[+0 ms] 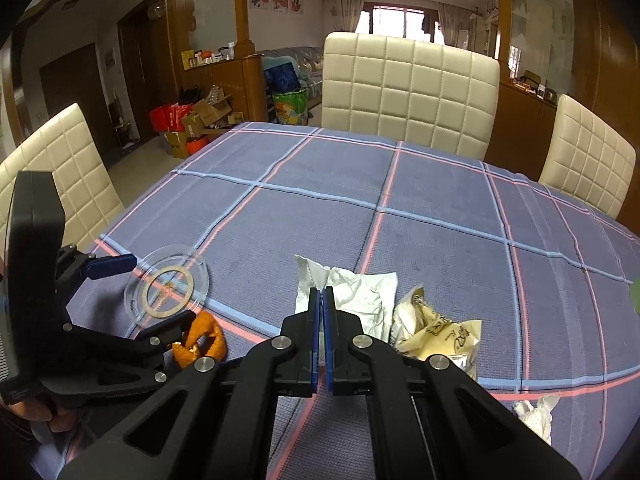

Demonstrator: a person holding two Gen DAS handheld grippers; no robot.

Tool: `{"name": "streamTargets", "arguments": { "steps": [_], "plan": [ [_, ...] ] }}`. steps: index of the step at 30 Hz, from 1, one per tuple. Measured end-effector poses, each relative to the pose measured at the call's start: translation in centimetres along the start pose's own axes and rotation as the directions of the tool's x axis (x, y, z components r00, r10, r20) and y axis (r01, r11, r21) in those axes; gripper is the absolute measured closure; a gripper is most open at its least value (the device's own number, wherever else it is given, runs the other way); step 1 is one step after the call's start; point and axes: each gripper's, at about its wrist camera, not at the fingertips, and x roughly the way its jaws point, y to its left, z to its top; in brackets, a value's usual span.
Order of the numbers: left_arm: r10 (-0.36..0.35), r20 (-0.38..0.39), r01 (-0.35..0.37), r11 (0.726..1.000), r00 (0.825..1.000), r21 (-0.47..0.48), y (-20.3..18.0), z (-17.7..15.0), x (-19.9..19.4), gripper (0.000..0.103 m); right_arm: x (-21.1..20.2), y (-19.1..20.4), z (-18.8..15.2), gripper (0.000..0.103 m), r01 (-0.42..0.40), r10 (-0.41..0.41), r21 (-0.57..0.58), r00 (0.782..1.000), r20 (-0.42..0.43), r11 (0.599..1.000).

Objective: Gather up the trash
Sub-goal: 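Grasp the clear plastic lid with the left tool while the right tool grasps the white tissue, then carry the clear lid and white tissue over the clear bin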

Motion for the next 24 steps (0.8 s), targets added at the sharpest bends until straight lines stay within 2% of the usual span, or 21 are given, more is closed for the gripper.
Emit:
{"name": "streamTargets", "arguments": {
  "steps": [2, 9, 14, 24],
  "plan": [
    [-0.034, -0.013, 0.034, 0.999, 0.999, -0.005, -0.1, 0.0, -0.2, 0.066, 0.1, 0.3, 0.0, 0.101, -0.005, 0.005, -0.004, 1.0, -0.002, 1.0],
    [-0.051, -0.03, 0.05, 0.998, 0.998, -0.023, 0.7, -0.8, -0.9, 0.087, -1.0, 1.7, -0.1, 0.101, -0.011, 0.012, -0.035, 1.0, 0.011, 0.999],
    [-0.041, 0.006, 0.041, 0.999, 0.999, -0.018, 1.3, -1.7, -2.3, 0.1, -1.8, 2.7, -0.3, 0.101, -0.014, 0.015, -0.054, 1.0, 0.013, 0.998],
    [-0.06, 0.033, 0.062, 0.997, 0.998, -0.041, 2.5, -3.0, -5.2, 0.1, -3.0, 4.3, -0.9, 0.101, -0.027, 0.028, -0.075, 1.0, 0.013, 0.997]
  ]
}}
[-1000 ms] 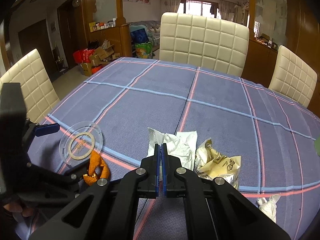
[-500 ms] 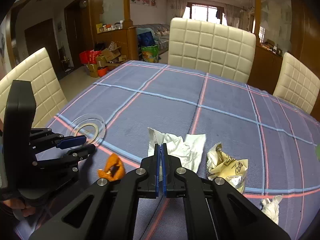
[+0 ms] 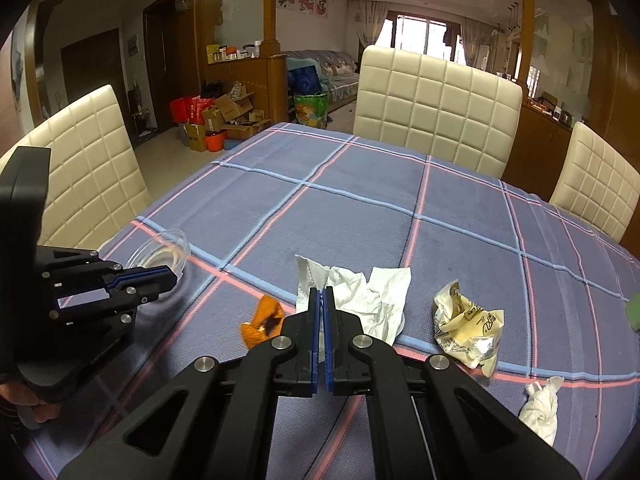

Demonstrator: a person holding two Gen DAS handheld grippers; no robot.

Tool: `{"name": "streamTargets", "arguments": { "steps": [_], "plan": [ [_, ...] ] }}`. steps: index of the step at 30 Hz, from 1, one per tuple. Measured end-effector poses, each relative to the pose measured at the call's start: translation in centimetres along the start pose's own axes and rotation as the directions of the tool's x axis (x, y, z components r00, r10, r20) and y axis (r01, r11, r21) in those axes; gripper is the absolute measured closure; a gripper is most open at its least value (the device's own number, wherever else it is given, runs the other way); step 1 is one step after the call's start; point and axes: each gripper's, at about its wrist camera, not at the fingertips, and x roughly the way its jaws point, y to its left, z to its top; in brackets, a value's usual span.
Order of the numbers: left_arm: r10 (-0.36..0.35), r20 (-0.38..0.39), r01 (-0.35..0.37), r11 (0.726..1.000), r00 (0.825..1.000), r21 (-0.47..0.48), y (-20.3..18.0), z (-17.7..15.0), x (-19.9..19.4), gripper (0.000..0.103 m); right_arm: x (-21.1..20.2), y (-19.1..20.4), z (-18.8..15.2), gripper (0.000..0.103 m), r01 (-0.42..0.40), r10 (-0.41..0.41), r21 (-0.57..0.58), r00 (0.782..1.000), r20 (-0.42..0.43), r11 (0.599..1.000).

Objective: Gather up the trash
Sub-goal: 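Carry the clear lid and white tissue over the clear bin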

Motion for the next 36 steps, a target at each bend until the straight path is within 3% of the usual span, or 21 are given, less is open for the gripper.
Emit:
{"name": "streamTargets", "arguments": {
  "steps": [17, 36],
  "plan": [
    [0.076, 0.069, -0.074, 0.997, 0.995, -0.031, 3.1, -3.8, -7.2, 0.1, -4.4, 7.2, 0.5, 0.101, -0.036, 0.042, -0.133, 0.998, 0.041, 0.991],
    [0.166, 0.123, -0.148, 0.979, 0.978, -0.144, 11.3, -8.8, -12.8, 0.1, -4.9, 18.5, 1.9, 0.101, -0.079, 0.095, -0.305, 0.995, 0.038, 0.949]
  ]
}}
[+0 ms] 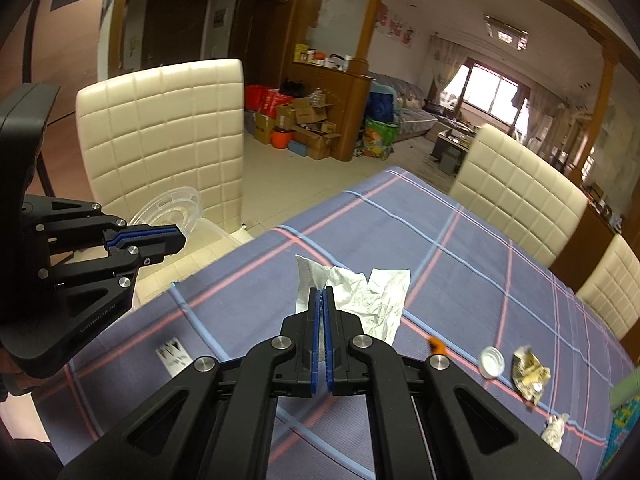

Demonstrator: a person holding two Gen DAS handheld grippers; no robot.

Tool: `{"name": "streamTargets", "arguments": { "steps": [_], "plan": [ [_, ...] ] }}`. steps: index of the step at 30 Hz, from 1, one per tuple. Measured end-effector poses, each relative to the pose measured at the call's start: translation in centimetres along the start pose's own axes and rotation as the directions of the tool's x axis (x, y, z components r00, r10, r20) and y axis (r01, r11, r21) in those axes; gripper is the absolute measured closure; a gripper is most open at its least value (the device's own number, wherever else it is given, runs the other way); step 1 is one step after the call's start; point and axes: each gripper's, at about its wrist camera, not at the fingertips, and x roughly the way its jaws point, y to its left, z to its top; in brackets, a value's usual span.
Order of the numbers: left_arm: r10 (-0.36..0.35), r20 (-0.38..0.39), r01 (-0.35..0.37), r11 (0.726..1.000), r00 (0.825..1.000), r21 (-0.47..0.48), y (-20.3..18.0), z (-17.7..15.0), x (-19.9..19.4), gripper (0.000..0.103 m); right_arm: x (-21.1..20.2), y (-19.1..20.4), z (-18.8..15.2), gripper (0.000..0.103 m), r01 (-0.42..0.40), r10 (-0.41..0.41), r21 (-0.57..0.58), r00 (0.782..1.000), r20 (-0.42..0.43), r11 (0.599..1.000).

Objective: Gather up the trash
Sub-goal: 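Carry the clear lid and white tissue over the clear bin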

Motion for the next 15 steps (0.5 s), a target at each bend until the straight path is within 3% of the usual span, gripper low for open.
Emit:
{"name": "streamTargets", "arguments": {
  "steps": [15],
  "plan": [
    [0.096, -0.02, -0.098, 0.99, 0.995, -0.106, 8.0, -2.4, 1.1, 0.1, 4.7, 6.4, 4.2, 0.101, -0.078, 0.075, -0.109, 0.997, -0.027, 0.991]
  ]
}}
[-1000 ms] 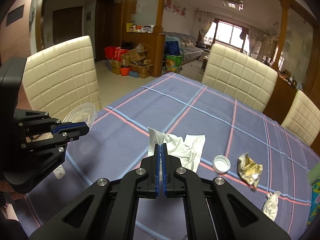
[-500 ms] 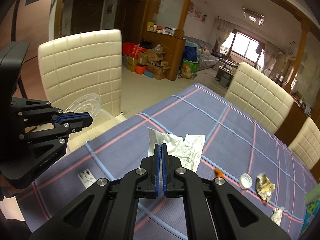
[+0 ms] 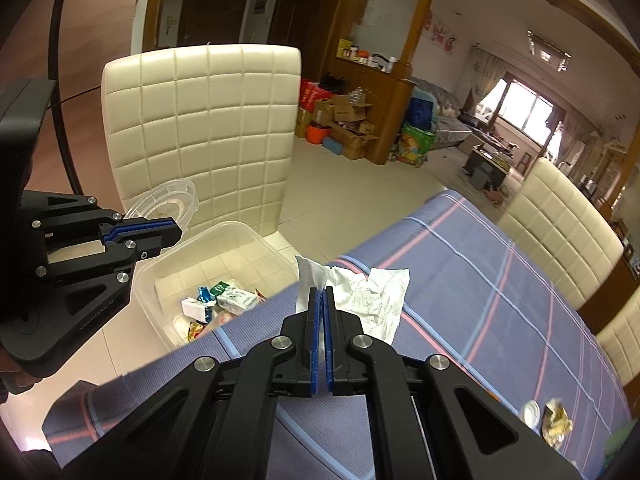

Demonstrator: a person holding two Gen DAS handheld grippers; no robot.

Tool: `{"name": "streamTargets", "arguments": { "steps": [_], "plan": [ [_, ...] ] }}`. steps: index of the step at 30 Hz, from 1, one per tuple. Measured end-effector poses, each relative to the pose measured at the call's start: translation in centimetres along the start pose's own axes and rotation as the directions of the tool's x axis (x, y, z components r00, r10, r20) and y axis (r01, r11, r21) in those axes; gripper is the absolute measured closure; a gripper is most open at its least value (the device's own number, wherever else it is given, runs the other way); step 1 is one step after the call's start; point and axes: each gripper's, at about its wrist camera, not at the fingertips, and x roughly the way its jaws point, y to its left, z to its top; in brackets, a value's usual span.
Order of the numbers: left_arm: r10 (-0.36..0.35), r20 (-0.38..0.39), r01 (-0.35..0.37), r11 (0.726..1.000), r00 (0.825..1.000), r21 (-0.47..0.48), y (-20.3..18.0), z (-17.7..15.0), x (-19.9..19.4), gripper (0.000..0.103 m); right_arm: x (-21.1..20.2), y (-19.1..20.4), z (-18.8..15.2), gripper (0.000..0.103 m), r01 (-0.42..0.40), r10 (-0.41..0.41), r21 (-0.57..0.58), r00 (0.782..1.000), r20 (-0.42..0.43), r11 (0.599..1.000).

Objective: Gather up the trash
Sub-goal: 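Carry the clear lid and white tissue over the clear bin, then open the left tool to drop the lid while the right tool drops the tissue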

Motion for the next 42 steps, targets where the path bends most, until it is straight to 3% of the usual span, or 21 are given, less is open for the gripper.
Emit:
{"name": "streamTargets", "arguments": {
  "steps": [12, 19, 25, 26, 29, 30, 33, 42],
  "plan": [
    [0.027, -0.039, -0.029, 0.998, 0.999, -0.05, 3.5, -0.3, 3.4, 0.1, 3.7, 1.0, 1.6, 0.101, -0.039, 0.038, -0.003, 0.999, -0.024, 0.999],
    [-0.007, -0.094, -0.001, 0.996, 0.996, -0.088, 4.3, -0.5, 5.8, 0.096, 5.6, 1.4, 2.1, 0.101, -0.054, 0.053, -0.014, 0.998, -0.039, 0.998],
    [-0.001, -0.157, -0.018, 0.993, 0.988, -0.119, 5.0, -1.3, 7.4, 0.093, 6.3, 1.3, 2.3, 0.101, -0.061, 0.06, -0.014, 0.997, -0.052, 0.998],
    [-0.007, -0.158, -0.012, 0.992, 0.987, -0.123, 5.0, -1.4, 7.4, 0.086, 6.4, 1.3, 2.2, 0.101, -0.06, 0.059, -0.014, 0.997, -0.054, 0.998],
    [0.008, -0.12, -0.024, 0.991, 0.993, -0.134, 5.3, -1.7, 6.8, 0.01, 6.6, 1.5, 2.2, 0.101, -0.062, 0.061, -0.014, 0.996, -0.059, 0.998],
    [0.027, -0.075, -0.036, 0.991, 0.997, -0.129, 5.2, -1.8, 6.2, 0.003, 6.6, 1.6, 2.3, 0.101, -0.062, 0.061, -0.014, 0.996, -0.058, 0.998],
    [0.077, -0.056, -0.082, 0.992, 0.995, -0.1, 5.1, -1.8, 5.8, 0.004, 6.5, 1.7, 2.3, 0.101, -0.062, 0.061, -0.015, 0.996, -0.058, 0.998],
    [0.078, -0.065, -0.088, 0.984, 0.995, -0.155, 7.1, -2.4, 5.4, 0.004, 6.6, 2.7, 2.7, 0.101, -0.084, 0.082, -0.034, 0.994, -0.067, 0.996]
  ]
}}
